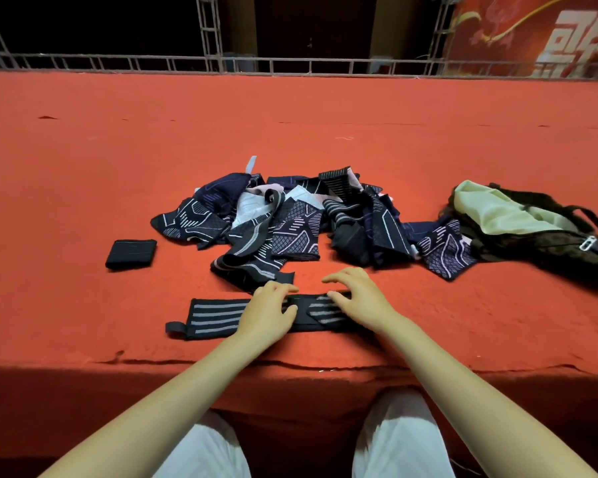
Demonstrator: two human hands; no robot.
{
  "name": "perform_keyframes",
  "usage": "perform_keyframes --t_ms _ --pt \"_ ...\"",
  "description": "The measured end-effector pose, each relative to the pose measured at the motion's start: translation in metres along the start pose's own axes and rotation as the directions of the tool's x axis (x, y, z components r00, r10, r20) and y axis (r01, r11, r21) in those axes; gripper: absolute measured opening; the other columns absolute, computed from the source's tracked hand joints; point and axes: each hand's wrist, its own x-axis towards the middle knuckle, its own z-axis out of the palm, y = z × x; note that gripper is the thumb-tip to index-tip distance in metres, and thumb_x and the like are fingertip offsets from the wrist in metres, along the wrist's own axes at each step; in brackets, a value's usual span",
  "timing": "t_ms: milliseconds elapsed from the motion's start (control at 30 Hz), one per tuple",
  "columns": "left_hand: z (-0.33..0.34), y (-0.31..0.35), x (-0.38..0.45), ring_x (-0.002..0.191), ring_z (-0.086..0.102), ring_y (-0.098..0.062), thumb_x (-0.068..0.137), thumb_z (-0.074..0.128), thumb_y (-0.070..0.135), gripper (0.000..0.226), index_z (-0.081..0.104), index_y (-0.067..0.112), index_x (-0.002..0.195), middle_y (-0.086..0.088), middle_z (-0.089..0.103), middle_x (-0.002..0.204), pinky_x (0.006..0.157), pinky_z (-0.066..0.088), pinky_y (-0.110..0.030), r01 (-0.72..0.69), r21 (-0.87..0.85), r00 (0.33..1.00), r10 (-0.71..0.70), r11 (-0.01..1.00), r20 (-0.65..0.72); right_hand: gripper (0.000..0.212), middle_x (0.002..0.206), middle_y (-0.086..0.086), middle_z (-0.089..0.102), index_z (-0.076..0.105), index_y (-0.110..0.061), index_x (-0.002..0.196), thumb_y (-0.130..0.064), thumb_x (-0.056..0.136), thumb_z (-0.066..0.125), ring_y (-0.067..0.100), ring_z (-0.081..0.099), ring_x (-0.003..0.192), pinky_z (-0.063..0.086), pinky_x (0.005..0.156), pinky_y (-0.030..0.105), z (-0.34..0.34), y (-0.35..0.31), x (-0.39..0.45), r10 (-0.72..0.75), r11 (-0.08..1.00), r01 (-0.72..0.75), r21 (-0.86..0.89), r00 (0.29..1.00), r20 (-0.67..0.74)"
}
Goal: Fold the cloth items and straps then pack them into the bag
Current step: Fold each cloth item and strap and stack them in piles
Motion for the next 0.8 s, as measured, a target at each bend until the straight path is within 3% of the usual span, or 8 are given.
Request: perform_keyframes --t_ms 100,167,300,500,567,633,700,800 --pt "0.013 0.012 0.001 0.122 0.043 -0.017 0.089 0.055 0.026 0.036 0.060 0.024 0.125 0.006 0.052 0.128 0.102 0.038 -0.035 -0.223 0.174 0.970 0.236 0.959 -0.056 0.036 0.116 0.002 0.055 0.061 -0.021 0.121 -0.022 0.084 0.065 0.021 0.043 0.118 0.035 0.100 0.032 -0.008 0.011 -0.020 0.155 0.988 -0.154 0.017 0.973 -0.172" --pt "0.023 0.018 -0.001 0.117 0.047 -0.016 0.089 0.055 0.027 0.032 0.064 0.024 0.119 0.007 0.057 0.122 0.100 0.038 -0.034 -0.280 0.217 0.955 0.295 0.935 -0.036 0.050 0.120 0.004 0.054 0.053 -0.021 0.129 -0.033 0.082 0.067 0.024 0.044 0.119 0.036 0.099 0.032 -0.008 0.016 -0.032 0.305 0.951 -0.308 0.015 0.933 -0.191" --pt "0.038 0.021 -0.005 0.107 0.053 -0.018 0.088 0.053 0.023 0.031 0.063 0.028 0.117 0.007 0.059 0.113 0.096 0.039 -0.033 -0.237 0.165 0.966 0.250 0.957 -0.064 0.059 0.117 0.004 0.060 0.056 -0.021 0.122 -0.054 0.075 0.068 0.025 0.056 0.112 0.045 0.091 0.035 0.000 0.018 -0.042 0.471 0.878 -0.476 -0.047 0.877 -0.094" --pt "0.030 0.013 -0.008 0.108 0.053 -0.021 0.090 0.051 0.024 0.028 0.061 0.029 0.116 0.004 0.060 0.109 0.088 0.043 -0.034 -0.093 0.262 0.986 0.125 0.961 -0.108 0.033 0.099 0.003 0.068 0.063 -0.016 0.101 -0.043 0.082 0.065 0.026 0.062 0.096 0.045 0.075 0.033 -0.001 0.003 -0.036 0.512 0.858 -0.513 -0.012 0.858 -0.028" --pt "0.022 0.008 -0.007 0.106 0.056 -0.017 0.091 0.051 0.023 0.023 0.066 0.026 0.108 0.006 0.065 0.108 0.089 0.044 -0.031 -0.056 0.140 0.992 0.071 0.989 -0.109 0.026 0.094 0.004 0.067 0.063 -0.014 0.097 -0.036 0.084 0.064 0.024 0.061 0.091 0.043 0.073 0.033 -0.004 -0.007 -0.032 0.507 0.851 -0.501 0.157 0.862 -0.004" --pt "0.011 0.009 -0.006 0.099 0.061 -0.014 0.095 0.047 0.021 0.022 0.069 0.023 0.098 0.006 0.070 0.100 0.086 0.046 -0.028 0.046 -0.191 0.997 -0.057 0.981 -0.053 0.023 0.080 -0.001 0.063 0.061 -0.015 0.084 -0.038 0.089 0.060 0.017 0.058 0.078 0.041 0.067 0.032 -0.010 -0.025 -0.028 0.464 0.824 -0.430 0.369 0.886 -0.004" --pt "-0.006 0.017 -0.005 0.088 0.064 -0.021 0.101 0.035 0.026 0.032 0.065 0.018 0.097 0.000 0.069 0.090 0.076 0.048 -0.028 0.251 -0.640 0.964 -0.251 0.727 0.092 0.029 0.075 -0.005 0.057 0.058 -0.020 0.081 -0.041 0.097 0.046 0.011 0.050 0.068 0.038 0.061 0.029 -0.012 -0.048 -0.024 0.397 0.754 -0.339 0.562 0.917 0.020" --pt "-0.023 0.024 -0.008 0.085 0.065 -0.024 0.101 0.025 0.045 0.046 0.061 0.016 0.106 -0.008 0.068 0.097 0.070 0.051 -0.030 0.381 -0.900 0.885 -0.366 0.212 0.289 0.039 0.098 0.001 0.060 0.062 -0.017 0.110 -0.037 0.103 0.029 0.010 0.052 0.083 0.044 0.065 0.023 -0.006 -0.076 -0.020 0.262 0.637 -0.296 0.712 0.951 0.161"
